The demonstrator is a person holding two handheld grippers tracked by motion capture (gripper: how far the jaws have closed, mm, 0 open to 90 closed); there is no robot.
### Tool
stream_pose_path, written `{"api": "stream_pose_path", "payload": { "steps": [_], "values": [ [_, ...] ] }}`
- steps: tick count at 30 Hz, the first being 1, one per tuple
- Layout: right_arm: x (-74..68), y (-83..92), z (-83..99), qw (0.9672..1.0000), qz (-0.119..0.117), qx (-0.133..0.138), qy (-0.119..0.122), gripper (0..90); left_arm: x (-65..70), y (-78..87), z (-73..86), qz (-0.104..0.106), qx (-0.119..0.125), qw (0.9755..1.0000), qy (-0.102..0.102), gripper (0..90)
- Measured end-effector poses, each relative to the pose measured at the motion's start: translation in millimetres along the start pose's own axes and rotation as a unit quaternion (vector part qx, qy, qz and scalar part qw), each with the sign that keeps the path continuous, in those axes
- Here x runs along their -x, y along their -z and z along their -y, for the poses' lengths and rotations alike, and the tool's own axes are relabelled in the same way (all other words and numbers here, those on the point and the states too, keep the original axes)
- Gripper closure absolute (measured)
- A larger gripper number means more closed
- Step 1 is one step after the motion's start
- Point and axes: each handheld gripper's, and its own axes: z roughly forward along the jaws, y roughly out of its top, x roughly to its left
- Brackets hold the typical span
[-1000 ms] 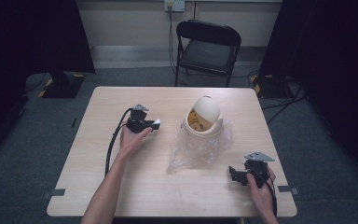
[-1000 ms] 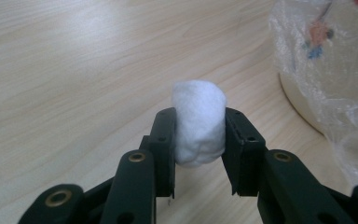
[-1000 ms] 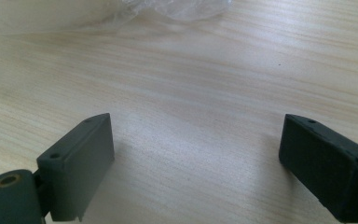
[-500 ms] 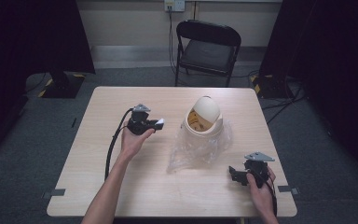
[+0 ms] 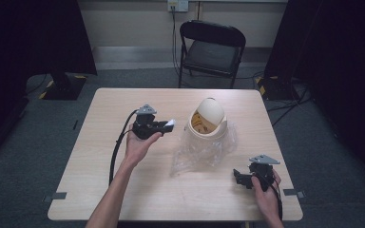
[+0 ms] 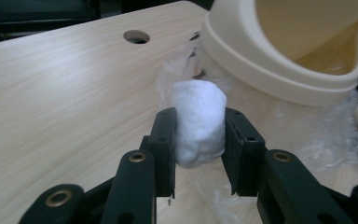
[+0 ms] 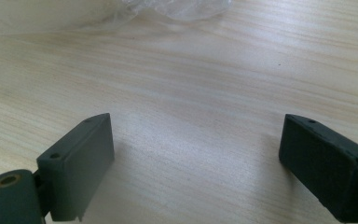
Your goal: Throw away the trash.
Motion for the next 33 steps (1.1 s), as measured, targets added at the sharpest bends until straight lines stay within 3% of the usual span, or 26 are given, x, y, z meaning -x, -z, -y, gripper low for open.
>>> {"api": "stream_pose_path", "payload": {
  "steps": [6, 10, 20, 25, 33],
  "values": [
    [0.0, 0.0, 0.0, 1.0, 0.0, 0.0, 0.0, 9.4, 7.9, 6.2, -8.5, 0.005, 0.011, 0.9998, -0.018, 67.7],
    [0.0, 0.0, 0.0, 1.0, 0.0, 0.0, 0.0, 9.3, 13.1, 8.2, -14.4, 0.007, 0.008, 0.9998, -0.019, 69.3],
    [0.0, 0.0, 0.0, 1.0, 0.0, 0.0, 0.0, 9.4, 35.0, 6.9, -31.2, 0.04, 0.03, 0.9979, -0.042, 69.6],
    [0.0, 0.0, 0.0, 1.0, 0.0, 0.0, 0.0, 9.4, 44.2, 1.9, -40.0, 0.051, 0.033, 0.997, -0.05, 69.6],
    [0.0, 0.0, 0.0, 1.0, 0.0, 0.0, 0.0, 9.4, 49.2, -16.8, -42.3, 0.057, 0.012, 0.997, -0.05, 69.6]
  ]
}}
